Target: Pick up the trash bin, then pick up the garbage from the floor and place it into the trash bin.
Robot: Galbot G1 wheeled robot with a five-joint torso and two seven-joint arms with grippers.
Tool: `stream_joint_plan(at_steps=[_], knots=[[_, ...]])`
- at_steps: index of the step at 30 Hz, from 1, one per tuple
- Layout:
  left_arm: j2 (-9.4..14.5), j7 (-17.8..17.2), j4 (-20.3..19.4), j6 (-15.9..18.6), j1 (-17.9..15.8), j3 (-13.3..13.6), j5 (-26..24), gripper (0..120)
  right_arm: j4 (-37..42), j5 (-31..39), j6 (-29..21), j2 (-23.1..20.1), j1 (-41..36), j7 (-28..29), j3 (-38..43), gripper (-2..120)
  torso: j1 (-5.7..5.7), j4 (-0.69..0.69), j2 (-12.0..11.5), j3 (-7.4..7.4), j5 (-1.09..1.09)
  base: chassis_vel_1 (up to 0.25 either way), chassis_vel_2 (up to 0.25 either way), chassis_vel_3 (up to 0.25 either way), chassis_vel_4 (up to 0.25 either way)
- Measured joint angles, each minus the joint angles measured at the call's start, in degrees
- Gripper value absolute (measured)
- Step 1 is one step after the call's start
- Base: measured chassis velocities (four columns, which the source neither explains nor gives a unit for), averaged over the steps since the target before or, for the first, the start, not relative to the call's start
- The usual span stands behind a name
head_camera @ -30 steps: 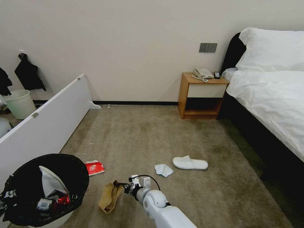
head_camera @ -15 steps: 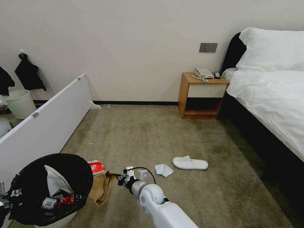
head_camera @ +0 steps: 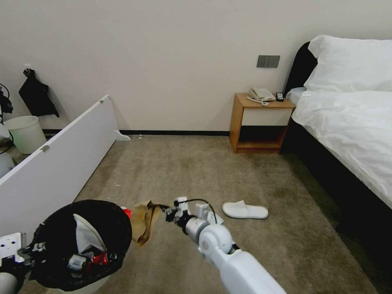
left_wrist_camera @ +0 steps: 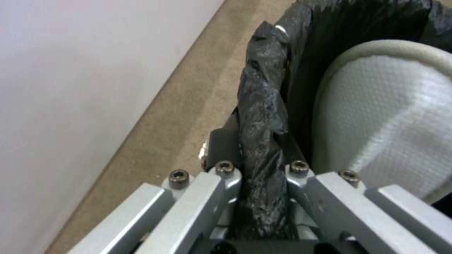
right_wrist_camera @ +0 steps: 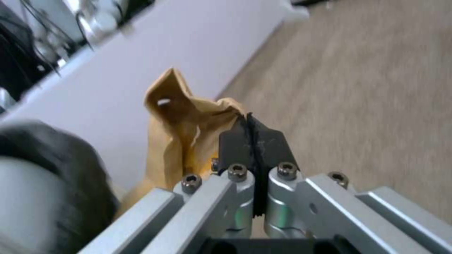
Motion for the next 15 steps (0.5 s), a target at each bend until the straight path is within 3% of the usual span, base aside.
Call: stream_joint_plan(at_steps=[6,15], knots=[[0.3,0.0,0.4,0.0,-0.2,0.9,0.2,4,5.6,1.7,-0.5,-1.5,1.0,0.8,1.6,0,0.00,0.01,0.0,0.00,0.00,0.000,0.000,0.000,0.000],[0.1,0.2,0.2,0.0,0.2,0.3,0.2,4,7.0,1.8,-0.6,-2.7,1.8,0.8,3.8,0,0.00,0.01,0.0,0.00,0.00,0.000,0.000,0.000,0.000]])
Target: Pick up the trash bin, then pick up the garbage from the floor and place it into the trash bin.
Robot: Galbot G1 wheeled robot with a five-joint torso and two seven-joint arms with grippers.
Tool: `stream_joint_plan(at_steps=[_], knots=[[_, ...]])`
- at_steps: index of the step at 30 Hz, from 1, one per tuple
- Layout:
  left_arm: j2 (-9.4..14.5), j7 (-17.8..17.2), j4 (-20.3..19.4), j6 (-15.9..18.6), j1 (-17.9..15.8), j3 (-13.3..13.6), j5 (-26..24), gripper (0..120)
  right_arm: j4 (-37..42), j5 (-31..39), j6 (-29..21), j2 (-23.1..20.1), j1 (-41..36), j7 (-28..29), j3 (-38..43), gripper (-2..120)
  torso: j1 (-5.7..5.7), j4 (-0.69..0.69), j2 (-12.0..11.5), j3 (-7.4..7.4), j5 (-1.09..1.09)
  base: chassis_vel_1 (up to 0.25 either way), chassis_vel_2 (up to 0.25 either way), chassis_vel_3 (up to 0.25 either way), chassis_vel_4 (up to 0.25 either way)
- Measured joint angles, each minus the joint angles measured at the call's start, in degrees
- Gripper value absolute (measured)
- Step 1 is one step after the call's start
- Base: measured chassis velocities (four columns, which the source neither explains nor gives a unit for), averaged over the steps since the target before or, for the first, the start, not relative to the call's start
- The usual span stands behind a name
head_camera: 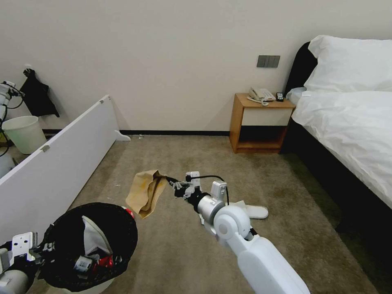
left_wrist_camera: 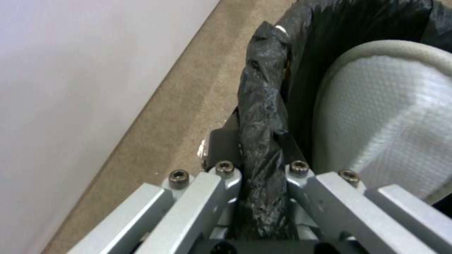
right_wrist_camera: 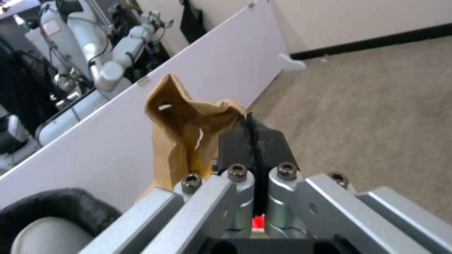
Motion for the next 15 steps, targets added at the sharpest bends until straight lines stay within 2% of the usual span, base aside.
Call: stream_joint_plan(at_steps=[15], knots=[[-0.4,0.2,-0.1,0.0,0.3,0.2,0.3,4,5.2,3.7,0.1,-1.0,2.9,-0.1,2.5,0,0.00,-0.01,0.0,0.00,-0.01,0.000,0.000,0.000,0.000]])
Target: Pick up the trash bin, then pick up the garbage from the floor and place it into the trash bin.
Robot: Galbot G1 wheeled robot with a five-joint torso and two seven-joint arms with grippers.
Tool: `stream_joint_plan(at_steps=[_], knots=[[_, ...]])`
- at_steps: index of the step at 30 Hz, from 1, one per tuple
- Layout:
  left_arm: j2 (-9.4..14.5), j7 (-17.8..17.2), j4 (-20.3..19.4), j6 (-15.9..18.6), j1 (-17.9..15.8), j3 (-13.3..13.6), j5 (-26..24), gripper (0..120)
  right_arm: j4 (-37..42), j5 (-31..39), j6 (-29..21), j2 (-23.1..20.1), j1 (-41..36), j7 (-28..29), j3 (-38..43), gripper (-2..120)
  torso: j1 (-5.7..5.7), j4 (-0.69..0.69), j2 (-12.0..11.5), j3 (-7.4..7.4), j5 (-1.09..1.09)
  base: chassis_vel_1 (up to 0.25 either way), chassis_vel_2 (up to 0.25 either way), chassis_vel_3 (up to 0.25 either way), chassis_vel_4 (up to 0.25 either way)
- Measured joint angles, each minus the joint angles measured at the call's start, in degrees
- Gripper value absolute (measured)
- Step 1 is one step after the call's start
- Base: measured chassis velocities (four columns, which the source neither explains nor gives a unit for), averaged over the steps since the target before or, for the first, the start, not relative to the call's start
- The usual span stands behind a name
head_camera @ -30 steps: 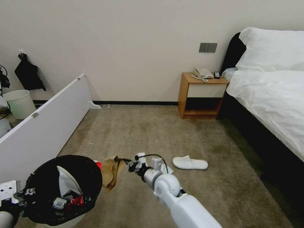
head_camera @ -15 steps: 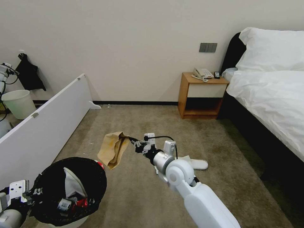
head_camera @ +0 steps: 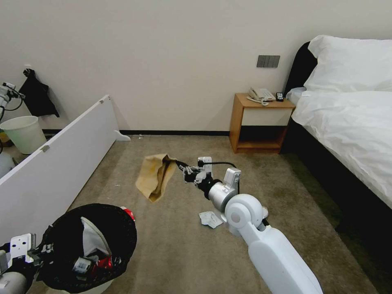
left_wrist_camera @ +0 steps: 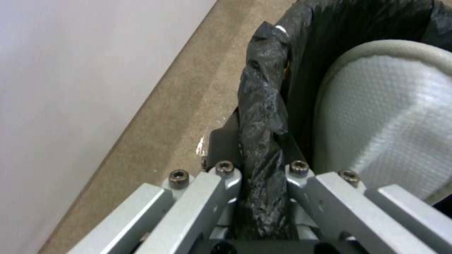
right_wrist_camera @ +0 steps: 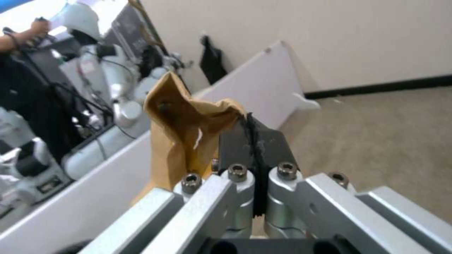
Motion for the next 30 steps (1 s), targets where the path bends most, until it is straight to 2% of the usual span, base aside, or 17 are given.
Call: stream_joint_plan(at_steps=[10,15,30], knots=[[-0.1,0.0,0.0,0.0,-0.1,-0.2,-0.1,4,3.9,3.5,1.2,0.6,2.5,-0.9,-2.6,0,0.00,0.00,0.0,0.00,0.00,0.000,0.000,0.000,0.000],[-0.4,0.1,-0.1,0.0,-0.1,-0.4,-0.2,4,5.0,5.5,3.0,0.3,3.6,-3.0,-6.5,0,0.00,0.01,0.0,0.00,-0.01,0.000,0.000,0.000,0.000],[-0.7,0.1,-0.4,0.0,-0.1,-0.9,-0.4,4,4.7,4.7,4.1,-0.8,3.7,-4.5,-13.9,0,0.00,0.00,0.0,0.00,-0.01,0.000,0.000,0.000,0.000]])
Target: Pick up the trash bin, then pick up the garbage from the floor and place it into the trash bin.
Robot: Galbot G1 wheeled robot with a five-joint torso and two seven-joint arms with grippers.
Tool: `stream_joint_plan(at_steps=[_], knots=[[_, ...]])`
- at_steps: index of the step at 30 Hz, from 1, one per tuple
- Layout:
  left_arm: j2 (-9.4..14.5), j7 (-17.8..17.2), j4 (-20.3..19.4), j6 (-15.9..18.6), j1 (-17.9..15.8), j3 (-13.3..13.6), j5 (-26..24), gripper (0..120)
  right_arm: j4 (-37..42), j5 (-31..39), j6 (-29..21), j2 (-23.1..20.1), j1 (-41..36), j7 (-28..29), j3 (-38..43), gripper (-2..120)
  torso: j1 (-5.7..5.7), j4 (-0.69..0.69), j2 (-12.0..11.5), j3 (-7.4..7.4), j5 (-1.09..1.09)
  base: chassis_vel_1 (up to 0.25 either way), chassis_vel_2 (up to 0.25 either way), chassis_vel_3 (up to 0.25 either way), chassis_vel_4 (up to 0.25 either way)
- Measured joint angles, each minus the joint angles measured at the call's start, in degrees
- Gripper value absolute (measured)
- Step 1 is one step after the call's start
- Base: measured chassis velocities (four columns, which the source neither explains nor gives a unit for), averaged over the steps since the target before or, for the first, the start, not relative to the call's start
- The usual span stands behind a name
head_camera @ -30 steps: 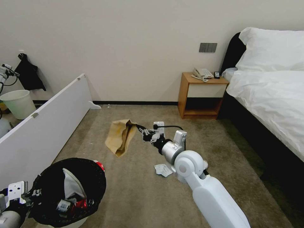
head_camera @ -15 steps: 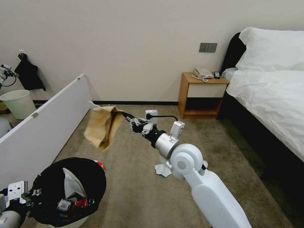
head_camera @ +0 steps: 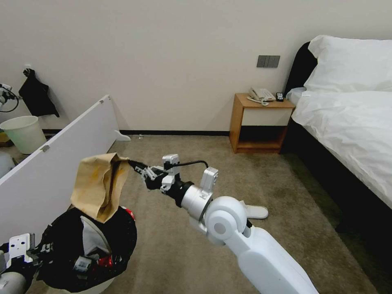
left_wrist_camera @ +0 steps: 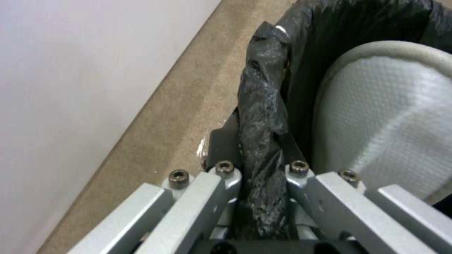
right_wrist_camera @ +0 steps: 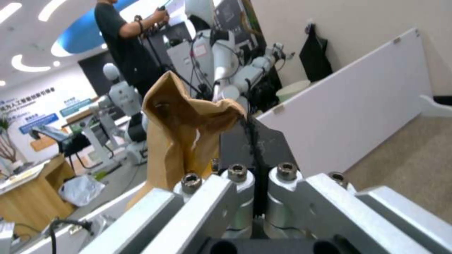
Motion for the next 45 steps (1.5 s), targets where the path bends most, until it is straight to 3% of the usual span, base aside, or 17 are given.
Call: stream_joint_plan(at_steps=[19,23,27,29,35,37,41,45], knots=[[0.0,0.0,-0.8,0.0,0.3,-0.6,-1.1,4,-3.4,-3.6,1.2,-1.1,-1.1,0.0,-5.8,0,0.00,0.00,0.0,0.00,0.00,0.000,0.000,0.000,0.000],[-0.2,-0.1,-1.5,0.0,0.4,-0.2,-1.9,4,-5.0,-4.9,1.5,-0.7,-1.4,0.3,-7.7,20,0.00,0.00,0.0,0.00,0.00,0.000,0.000,0.000,0.000],[-0.1,-0.2,-1.6,0.0,0.5,-0.3,-2.3,4,-5.4,-5.0,1.5,-0.7,-1.4,0.6,-8.3,28,0.00,0.00,0.0,0.00,0.00,0.000,0.000,0.000,0.000],[-0.1,-0.3,-1.7,0.0,0.8,-0.4,-2.5,4,-5.6,-5.0,1.5,-0.6,-1.5,0.8,-8.8,40,0.00,0.00,0.0,0.00,0.00,0.000,0.000,0.000,0.000],[-0.2,-0.3,-1.7,0.0,1.0,-0.4,-2.8,4,-6.1,-5.2,1.4,-0.3,-1.5,1.3,-9.4,57,0.00,0.00,0.0,0.00,0.00,0.000,0.000,0.000,0.000],[-0.1,-0.3,-1.8,0.0,0.9,-0.4,-3.0,4,-6.1,-5.1,1.3,-0.4,-1.3,1.7,-10.0,70,0.00,0.00,0.0,0.00,0.00,0.000,0.000,0.000,0.000],[0.0,-0.4,-1.8,0.0,0.8,-0.4,-3.3,4,-6.1,-5.1,1.2,-0.8,-1.2,1.8,-10.4,79,0.00,0.00,0.0,0.00,0.00,0.000,0.000,0.000,0.000],[0.0,-0.6,-1.9,0.0,0.9,-0.4,-3.7,4,-6.1,-5.2,1.2,-1.0,-1.4,1.9,-10.8,98,0.00,0.00,0.0,0.00,0.01,0.000,0.000,0.000,0.000]])
